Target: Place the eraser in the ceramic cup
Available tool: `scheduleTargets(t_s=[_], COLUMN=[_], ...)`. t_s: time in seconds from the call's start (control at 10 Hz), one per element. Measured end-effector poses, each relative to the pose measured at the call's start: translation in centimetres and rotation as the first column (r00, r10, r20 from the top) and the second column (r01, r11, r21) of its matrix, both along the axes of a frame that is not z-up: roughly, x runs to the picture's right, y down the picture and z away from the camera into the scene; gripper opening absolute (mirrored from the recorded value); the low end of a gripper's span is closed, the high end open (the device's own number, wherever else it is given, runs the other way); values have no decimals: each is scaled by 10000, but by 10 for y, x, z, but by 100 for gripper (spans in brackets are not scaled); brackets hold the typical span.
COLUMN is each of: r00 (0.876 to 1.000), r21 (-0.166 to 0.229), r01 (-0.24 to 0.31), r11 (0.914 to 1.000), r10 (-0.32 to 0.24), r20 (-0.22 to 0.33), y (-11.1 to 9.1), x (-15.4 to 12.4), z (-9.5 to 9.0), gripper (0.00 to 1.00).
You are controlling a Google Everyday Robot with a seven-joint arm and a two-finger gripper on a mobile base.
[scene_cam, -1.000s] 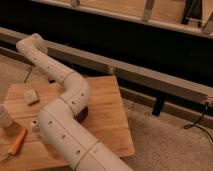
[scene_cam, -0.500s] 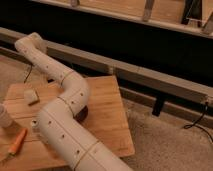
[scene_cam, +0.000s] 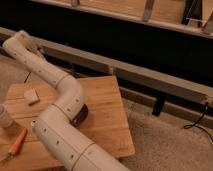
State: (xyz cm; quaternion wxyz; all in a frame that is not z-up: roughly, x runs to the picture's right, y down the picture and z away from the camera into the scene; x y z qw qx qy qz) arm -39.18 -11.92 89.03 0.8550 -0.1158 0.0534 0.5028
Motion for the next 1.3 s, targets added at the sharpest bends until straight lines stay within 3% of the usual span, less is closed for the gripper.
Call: scheduleTargets(t_s=[0.2, 0.5, 1.3], r00=[9989, 9929, 9930], r21=[-76, 415, 409], r01=[-50, -430, -430], r11=[10000, 9982, 9982], r10=[54, 381, 382], r20=[476, 1126, 1119], y=[22, 5, 5], x=[-7, -11, -11], z=[-15, -42, -42], gripper=[0, 0, 0])
